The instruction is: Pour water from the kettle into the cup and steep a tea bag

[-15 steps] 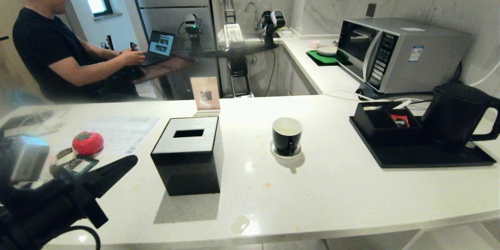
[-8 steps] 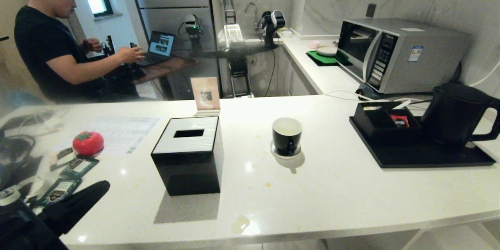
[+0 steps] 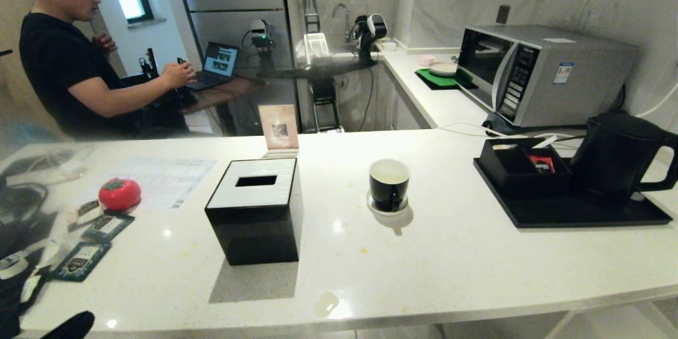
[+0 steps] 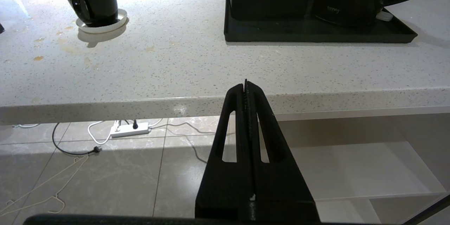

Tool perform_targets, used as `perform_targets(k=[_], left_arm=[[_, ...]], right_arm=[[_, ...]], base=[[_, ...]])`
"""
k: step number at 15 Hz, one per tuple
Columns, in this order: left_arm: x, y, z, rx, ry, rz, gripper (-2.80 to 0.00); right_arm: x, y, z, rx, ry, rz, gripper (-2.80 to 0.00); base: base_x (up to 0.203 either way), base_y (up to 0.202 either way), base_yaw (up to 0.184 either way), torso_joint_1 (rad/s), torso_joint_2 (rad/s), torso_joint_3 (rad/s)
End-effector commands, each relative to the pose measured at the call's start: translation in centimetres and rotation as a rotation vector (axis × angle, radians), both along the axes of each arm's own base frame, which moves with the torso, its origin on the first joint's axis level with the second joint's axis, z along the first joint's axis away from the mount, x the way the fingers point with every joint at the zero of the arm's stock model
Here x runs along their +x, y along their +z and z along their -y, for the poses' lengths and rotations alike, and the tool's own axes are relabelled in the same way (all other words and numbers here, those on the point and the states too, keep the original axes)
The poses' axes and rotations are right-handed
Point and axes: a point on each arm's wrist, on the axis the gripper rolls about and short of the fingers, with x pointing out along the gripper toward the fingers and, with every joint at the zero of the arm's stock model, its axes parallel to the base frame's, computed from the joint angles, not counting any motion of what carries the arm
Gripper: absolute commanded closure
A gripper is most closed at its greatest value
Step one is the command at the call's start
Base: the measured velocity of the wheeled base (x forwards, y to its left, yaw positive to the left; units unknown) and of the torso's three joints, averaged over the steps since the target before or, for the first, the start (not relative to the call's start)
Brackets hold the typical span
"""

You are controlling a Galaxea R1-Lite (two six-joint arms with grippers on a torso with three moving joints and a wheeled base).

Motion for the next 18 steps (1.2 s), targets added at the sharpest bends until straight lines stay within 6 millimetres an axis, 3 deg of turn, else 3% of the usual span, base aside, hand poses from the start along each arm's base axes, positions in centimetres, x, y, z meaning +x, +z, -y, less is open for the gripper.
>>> perform_targets(k=[1,6,10,18], left_arm=[[-2.3,-0.8,-0.2,-0.001,0.065,0.088,0.00],[-4.5,-2.7,-0.4,0.004,0.145,0.161,0.00],[-4.5,-3.1,-0.6,0.036,0.258,0.142,0.00],[-4.3,-3.9,-0.5,0.096,0.216,0.118,0.00]], right_arm=[[0.0,0.0,0.0,0.000,0.000,-0.002,0.00],[0.0,0.0,0.0,0.000,0.000,-0.001,0.00],[0.0,0.0,0.0,0.000,0.000,-0.001,0.00],[0.0,0.0,0.0,0.000,0.000,-0.001,0.00]], base=[[0.000,0.000,0.000,0.000,0.00,0.000],[0.000,0.000,0.000,0.000,0.00,0.000],[0.000,0.000,0.000,0.000,0.00,0.000],[0.000,0.000,0.000,0.000,0.00,0.000]])
